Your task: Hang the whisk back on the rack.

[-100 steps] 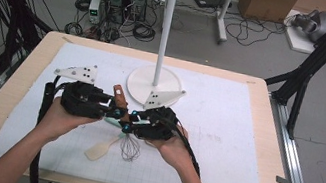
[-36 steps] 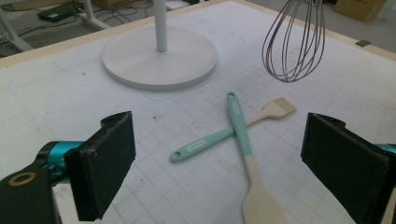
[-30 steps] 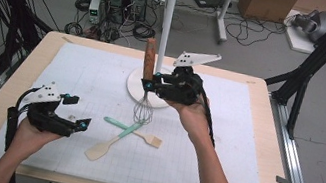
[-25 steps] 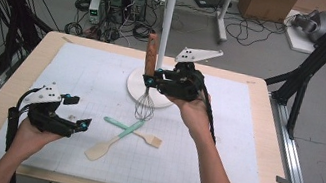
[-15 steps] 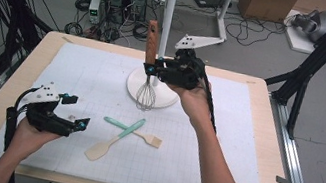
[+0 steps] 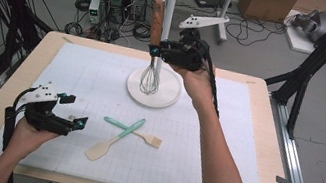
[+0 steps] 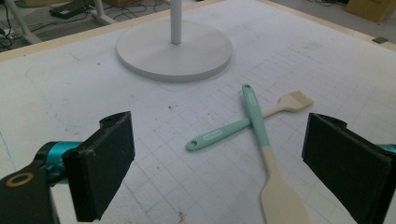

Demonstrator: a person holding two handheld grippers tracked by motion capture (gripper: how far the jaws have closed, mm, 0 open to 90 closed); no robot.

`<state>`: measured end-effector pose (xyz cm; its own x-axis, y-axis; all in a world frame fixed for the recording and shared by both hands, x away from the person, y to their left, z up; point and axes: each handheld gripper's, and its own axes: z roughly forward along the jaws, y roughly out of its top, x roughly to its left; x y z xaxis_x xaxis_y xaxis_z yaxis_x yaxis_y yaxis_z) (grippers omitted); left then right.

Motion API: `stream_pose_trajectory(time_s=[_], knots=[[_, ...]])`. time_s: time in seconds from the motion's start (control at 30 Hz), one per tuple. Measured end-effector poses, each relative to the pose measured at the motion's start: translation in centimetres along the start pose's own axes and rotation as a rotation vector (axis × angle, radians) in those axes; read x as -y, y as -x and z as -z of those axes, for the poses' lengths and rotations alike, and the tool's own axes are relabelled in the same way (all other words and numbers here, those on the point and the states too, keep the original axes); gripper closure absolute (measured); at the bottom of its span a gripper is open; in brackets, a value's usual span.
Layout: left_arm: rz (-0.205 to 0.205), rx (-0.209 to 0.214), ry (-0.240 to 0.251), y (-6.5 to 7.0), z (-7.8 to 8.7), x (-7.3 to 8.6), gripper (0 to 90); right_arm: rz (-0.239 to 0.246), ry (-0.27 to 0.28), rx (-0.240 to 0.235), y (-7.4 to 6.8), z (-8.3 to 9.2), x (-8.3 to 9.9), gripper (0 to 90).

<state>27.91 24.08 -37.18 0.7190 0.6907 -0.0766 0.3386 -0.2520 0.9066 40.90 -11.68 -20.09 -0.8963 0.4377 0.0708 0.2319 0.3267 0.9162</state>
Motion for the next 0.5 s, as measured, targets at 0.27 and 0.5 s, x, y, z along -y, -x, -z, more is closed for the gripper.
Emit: stream_pose_trajectory(time_s=[0.27,0.5], knots=[[-0.001,-0.009,-0.005,-0.2,0.1,0.1,9.9,-0.007,-0.004,0.026,1.1,-0.3,-1.5,71.1],[0.007,-0.005,0.004,-0.3,0.1,0.3,9.9,-0.013,0.003,0.053,2.2,-0.1,-2.6,71.1]])
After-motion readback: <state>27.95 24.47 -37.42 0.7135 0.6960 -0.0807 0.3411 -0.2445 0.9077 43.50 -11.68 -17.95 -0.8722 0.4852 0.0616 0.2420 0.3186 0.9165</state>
